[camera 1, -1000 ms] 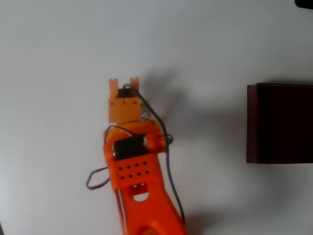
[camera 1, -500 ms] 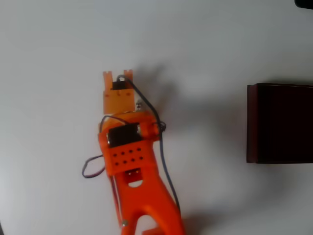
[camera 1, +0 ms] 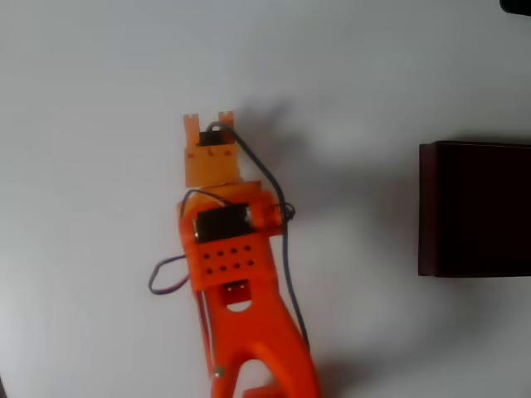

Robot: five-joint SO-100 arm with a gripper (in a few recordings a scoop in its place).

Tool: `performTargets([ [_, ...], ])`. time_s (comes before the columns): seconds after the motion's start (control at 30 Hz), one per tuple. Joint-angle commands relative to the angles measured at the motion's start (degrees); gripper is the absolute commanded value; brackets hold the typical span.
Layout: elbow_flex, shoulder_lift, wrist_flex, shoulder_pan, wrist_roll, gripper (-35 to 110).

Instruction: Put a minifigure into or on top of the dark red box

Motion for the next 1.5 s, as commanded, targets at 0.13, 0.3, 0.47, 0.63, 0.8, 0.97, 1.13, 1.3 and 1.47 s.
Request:
performTargets([
  [0.13, -1.9, 0.0, 1.1, -0.8, 1.1, 7],
  [0.3, -2.5, 2.1, 3.5, -2.6, 7.0, 23],
  [0.47, -4.6, 2.4, 3.7, -4.1, 11.7, 24],
  [0.63, -7.0, 0.4, 2.4, -6.2, 16.8, 24],
  [0.8, -13.9, -5.0, 4.4, -6.4, 16.7, 24],
  [0.97, -14.9, -7.5, 4.0, -5.3, 15.4, 24],
  [1.13, -13.0, -8.3, 1.8, -4.2, 14.7, 24],
  [1.3, -13.5, -9.5, 1.1, -4.0, 14.2, 17],
  [1.47, -13.6, -10.0, 1.1, -3.3, 12.8, 11],
])
